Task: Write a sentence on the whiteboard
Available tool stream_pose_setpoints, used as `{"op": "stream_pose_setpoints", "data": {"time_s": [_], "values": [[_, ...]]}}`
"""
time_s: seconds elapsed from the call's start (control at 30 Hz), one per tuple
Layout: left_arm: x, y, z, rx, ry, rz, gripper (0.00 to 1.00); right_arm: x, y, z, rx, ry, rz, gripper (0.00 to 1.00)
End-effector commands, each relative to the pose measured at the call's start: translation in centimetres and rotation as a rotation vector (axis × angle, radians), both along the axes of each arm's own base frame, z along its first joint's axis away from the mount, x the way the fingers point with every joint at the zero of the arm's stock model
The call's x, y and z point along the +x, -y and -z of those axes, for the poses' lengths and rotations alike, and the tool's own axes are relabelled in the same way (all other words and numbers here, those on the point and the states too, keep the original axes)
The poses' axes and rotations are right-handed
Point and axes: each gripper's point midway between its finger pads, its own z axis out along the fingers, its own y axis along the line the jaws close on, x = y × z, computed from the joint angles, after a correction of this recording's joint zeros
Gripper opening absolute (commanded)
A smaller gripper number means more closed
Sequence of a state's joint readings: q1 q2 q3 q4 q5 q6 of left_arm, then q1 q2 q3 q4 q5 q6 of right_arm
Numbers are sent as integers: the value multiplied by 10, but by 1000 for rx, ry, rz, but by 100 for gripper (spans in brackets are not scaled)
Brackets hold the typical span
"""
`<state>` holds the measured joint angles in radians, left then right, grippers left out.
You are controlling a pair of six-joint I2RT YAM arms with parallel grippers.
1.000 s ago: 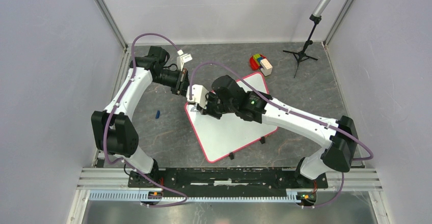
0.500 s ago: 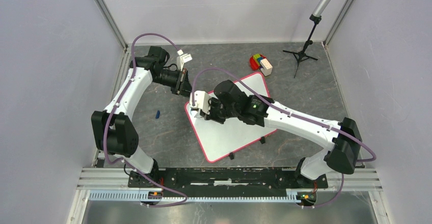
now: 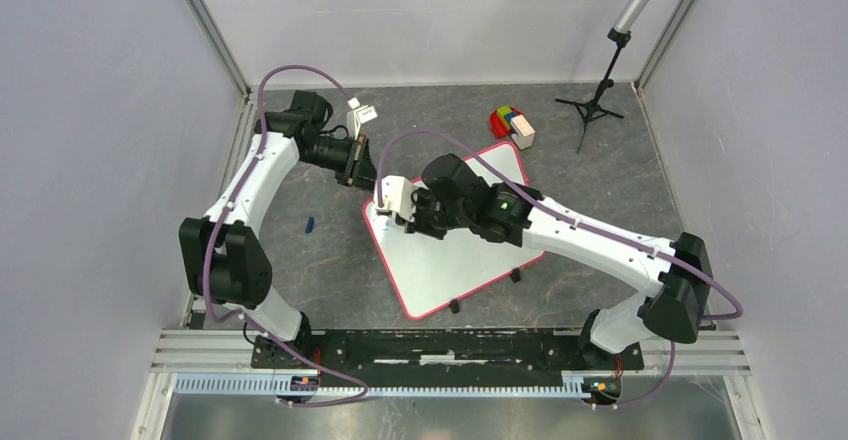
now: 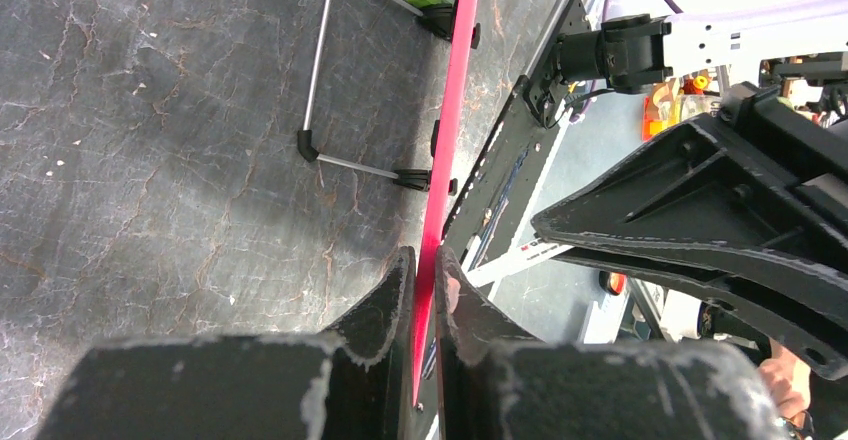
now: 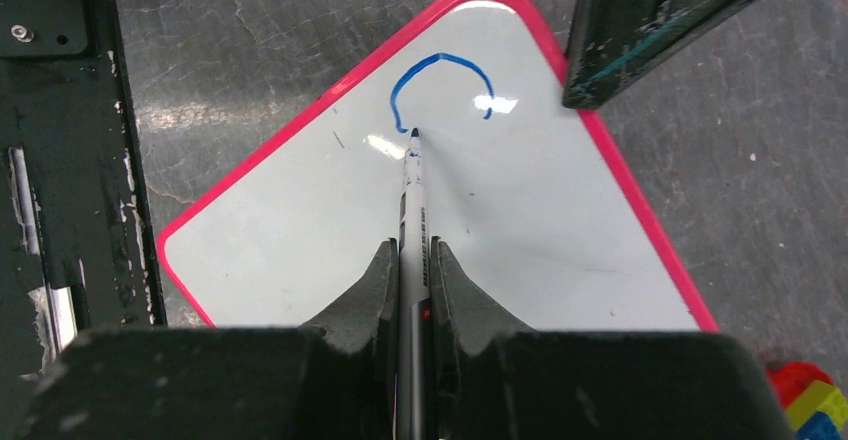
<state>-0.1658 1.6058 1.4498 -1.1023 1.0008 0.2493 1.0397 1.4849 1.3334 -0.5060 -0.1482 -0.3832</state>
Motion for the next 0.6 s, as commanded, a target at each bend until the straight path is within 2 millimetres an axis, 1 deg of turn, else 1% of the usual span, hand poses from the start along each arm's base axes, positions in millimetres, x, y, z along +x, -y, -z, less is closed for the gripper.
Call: {"op": "stream_pose_setpoints", "data": {"time_s": [0.0,0.17,0.3,0.43,0.57], "values": [[-5,3,-12,-43,50,33,2,14,-1,-47,83,86,31,0],[-6,3,-12,-43,53,33,2,28,1,-54,103,100,74,0],[-6,2,-12,-43,52,32,2,36,1,-60,119,108,96,0],[-6,3,-13,-43,53,32,2,42,0,-64,131,113,109,0],[-6,3,-12,-43,52,32,2,43,-2,-64,135,105,103,0]]}}
